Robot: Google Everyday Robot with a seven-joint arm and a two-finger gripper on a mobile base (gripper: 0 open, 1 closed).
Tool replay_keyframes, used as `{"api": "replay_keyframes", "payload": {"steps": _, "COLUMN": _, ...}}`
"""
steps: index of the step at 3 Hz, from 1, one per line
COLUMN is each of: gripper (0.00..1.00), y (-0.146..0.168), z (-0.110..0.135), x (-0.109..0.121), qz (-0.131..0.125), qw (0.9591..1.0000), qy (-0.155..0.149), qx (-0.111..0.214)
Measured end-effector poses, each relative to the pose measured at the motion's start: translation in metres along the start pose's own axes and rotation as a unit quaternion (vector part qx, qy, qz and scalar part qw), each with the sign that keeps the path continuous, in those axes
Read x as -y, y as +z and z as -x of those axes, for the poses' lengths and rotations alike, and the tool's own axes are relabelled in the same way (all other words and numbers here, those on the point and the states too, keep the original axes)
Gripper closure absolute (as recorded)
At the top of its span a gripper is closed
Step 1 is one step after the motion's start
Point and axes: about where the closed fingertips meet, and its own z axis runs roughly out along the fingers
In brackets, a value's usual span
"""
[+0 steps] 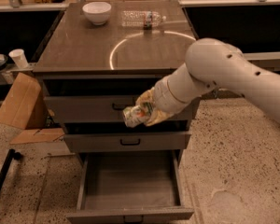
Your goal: Pick 7up can from bottom drawer and place on counter
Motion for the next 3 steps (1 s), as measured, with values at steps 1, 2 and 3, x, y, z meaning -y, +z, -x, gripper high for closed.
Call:
{"api": "replay_keyframes", "payload": {"steps": 1, "gripper": 1.00, "y": -0.047, "z": 0.005, "x": 0.051, "qz": -0.050, "qw": 0.9986, "qy": 0.001, "qx": -0.017}}
{"api": "replay_keyframes", "payload": {"steps": 2, "gripper": 1.00, "y": -0.070, "z": -0.009, "x": 0.089, "qz": -0.081, "qw": 0.9961, "qy": 0.023, "qx": -0.024}}
{"api": "replay_keyframes", "payload": {"steps": 3, "gripper": 1.00, "y": -0.087, "z": -0.034, "x": 0.121, "qz": -0.111, "qw": 0.9916, "qy": 0.063, "qx": -0.022}}
